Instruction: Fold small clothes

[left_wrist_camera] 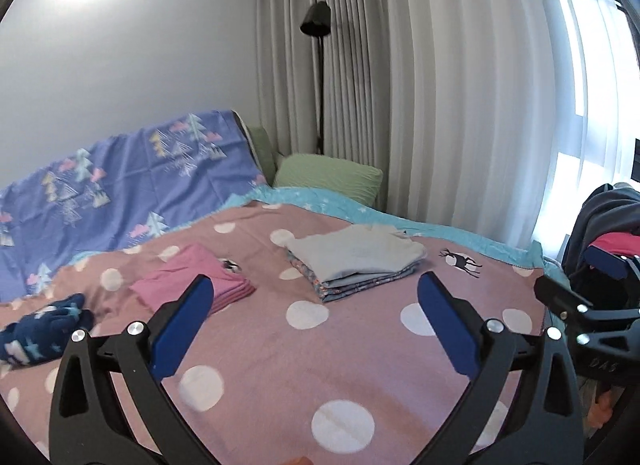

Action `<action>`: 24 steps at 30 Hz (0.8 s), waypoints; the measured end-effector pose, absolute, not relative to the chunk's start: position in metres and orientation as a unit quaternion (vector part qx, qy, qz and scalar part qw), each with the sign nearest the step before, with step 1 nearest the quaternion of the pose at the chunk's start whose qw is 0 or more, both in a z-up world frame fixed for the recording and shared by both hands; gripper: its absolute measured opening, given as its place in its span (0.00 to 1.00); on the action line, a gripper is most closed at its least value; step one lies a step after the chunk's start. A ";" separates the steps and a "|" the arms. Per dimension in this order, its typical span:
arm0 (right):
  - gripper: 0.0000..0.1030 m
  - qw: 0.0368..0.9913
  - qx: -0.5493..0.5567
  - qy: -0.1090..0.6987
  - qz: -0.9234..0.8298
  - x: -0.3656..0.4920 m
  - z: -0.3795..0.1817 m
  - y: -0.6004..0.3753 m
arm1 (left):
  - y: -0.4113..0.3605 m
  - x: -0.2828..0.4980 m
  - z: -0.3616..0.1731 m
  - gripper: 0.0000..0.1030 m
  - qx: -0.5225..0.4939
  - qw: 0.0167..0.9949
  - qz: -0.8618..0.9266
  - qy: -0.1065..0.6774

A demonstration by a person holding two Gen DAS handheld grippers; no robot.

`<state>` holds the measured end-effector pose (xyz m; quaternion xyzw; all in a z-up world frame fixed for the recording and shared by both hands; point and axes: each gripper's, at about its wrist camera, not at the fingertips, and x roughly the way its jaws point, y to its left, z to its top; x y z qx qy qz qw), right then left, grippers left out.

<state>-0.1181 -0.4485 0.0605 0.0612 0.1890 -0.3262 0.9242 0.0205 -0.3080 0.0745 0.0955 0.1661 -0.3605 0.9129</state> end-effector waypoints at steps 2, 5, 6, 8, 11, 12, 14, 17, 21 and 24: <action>0.98 0.924 0.061 0.186 -0.328 -0.126 0.062 -0.440 | -0.299 0.004 0.079 0.99 0.106 0.913 -0.359 0.160; 0.98 0.925 0.075 0.178 -0.327 -0.139 0.063 -0.429 | -0.287 -0.012 0.085 0.99 0.112 0.912 -0.362 0.157; 0.98 0.926 0.080 0.175 -0.324 -0.144 0.064 -0.426 | -0.281 -0.018 0.086 0.99 0.112 0.912 -0.362 0.159; 0.98 0.926 0.088 0.172 -0.325 -0.152 0.065 -0.418 | -0.273 -0.027 0.088 0.99 0.112 0.911 -0.362 0.162; 0.98 0.925 0.092 0.170 -0.328 -0.162 0.066 -0.406 | -0.257 -0.039 0.086 0.99 0.112 0.914 -0.351 0.171; 0.98 0.924 0.092 0.171 -0.328 -0.163 0.066 -0.404 | -0.253 -0.042 0.086 0.99 0.112 0.915 -0.347 0.171; 0.98 0.924 0.091 0.171 -0.329 -0.166 0.067 -0.398 | -0.245 -0.046 0.085 0.99 0.112 0.913 -0.350 0.176; 0.98 0.923 0.086 0.172 -0.334 -0.170 0.067 -0.390 | -0.237 -0.050 0.082 0.99 0.112 0.909 -0.356 0.186; 0.98 0.923 0.081 0.175 -0.333 -0.171 0.067 -0.383 | -0.228 -0.052 0.081 0.99 0.112 0.906 -0.360 0.190; 0.98 0.923 0.079 0.174 -0.333 -0.172 0.069 -0.380 | -0.224 -0.052 0.080 0.99 0.106 0.902 -0.369 0.198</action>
